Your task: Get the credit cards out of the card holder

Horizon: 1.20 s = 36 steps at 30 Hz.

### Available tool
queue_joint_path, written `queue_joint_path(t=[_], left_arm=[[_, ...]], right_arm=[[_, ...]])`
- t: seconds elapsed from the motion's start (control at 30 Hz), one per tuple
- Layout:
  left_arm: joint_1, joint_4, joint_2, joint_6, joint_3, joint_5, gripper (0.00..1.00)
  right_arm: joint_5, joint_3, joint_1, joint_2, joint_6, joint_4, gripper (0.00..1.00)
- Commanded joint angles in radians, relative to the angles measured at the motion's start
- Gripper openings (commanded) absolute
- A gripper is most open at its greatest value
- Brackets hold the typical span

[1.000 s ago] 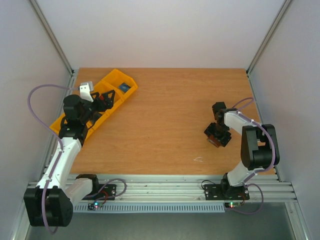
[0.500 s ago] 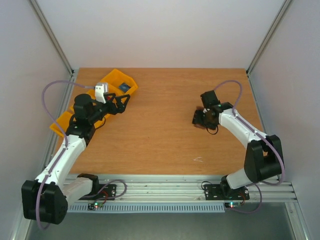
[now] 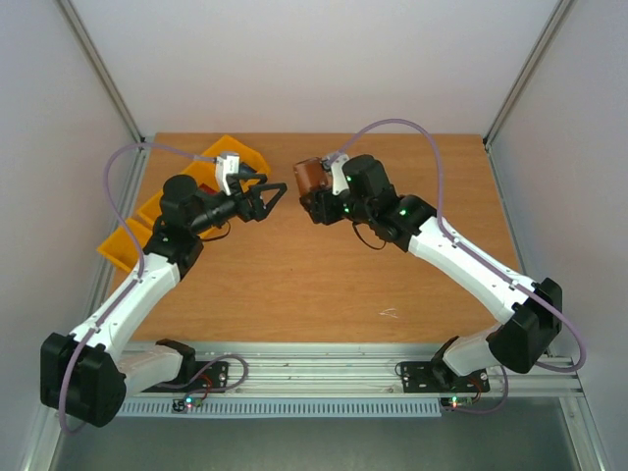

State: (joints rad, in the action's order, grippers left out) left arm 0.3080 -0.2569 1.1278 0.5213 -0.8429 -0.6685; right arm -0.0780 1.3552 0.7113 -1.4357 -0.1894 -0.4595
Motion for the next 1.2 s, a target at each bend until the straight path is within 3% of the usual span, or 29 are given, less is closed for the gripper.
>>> queue_joint_path(t=[0.0, 0.1, 0.17, 0.23, 0.33, 0.53, 0.7, 0.77, 0.9, 0.93, 1.17], left_arm=[[0.04, -0.08, 0.013, 0.001, -0.026, -0.043, 0.99], [0.049, -0.071, 0.017, -0.011, -0.022, 0.018, 0.98], [0.049, -0.061, 0.016, -0.005, -0.022, 0.096, 0.88], [0.049, -0.062, 0.014, -0.015, -0.022, 0.136, 0.72], [0.049, -0.073, 0.016, -0.011, -0.021, 0.12, 0.62], [0.054, -0.099, 0.021, 0.009, -0.022, 0.057, 0.69], [0.054, -0.118, 0.029, 0.048, -0.038, 0.061, 0.68], [0.054, -0.117, 0.034, 0.049, -0.043, 0.048, 0.56], [0.054, -0.104, 0.028, 0.04, -0.033, 0.044, 0.07], [0.055, -0.104, 0.025, 0.039, -0.029, 0.043, 0.01], [0.055, -0.012, -0.009, -0.014, -0.01, 0.15, 0.0]], right_arm=[[0.019, 0.081, 0.05, -0.027, -0.086, 0.065, 0.65], [0.023, 0.107, 0.081, -0.037, -0.133, 0.053, 0.65], [0.006, 0.111, 0.095, -0.035, -0.156, 0.049, 0.65], [-0.024, 0.111, 0.097, -0.031, -0.16, 0.037, 0.65], [-0.026, 0.106, 0.102, -0.024, -0.166, 0.021, 0.65], [-0.011, 0.107, 0.118, -0.023, -0.189, 0.022, 0.64], [-0.005, 0.112, 0.131, -0.028, -0.212, 0.021, 0.63], [-0.003, 0.117, 0.136, -0.028, -0.22, 0.017, 0.63], [-0.003, 0.116, 0.137, -0.021, -0.222, 0.018, 0.65], [-0.004, 0.114, 0.136, -0.017, -0.224, 0.017, 0.67], [-0.01, 0.107, 0.099, 0.062, -0.27, -0.125, 0.9]])
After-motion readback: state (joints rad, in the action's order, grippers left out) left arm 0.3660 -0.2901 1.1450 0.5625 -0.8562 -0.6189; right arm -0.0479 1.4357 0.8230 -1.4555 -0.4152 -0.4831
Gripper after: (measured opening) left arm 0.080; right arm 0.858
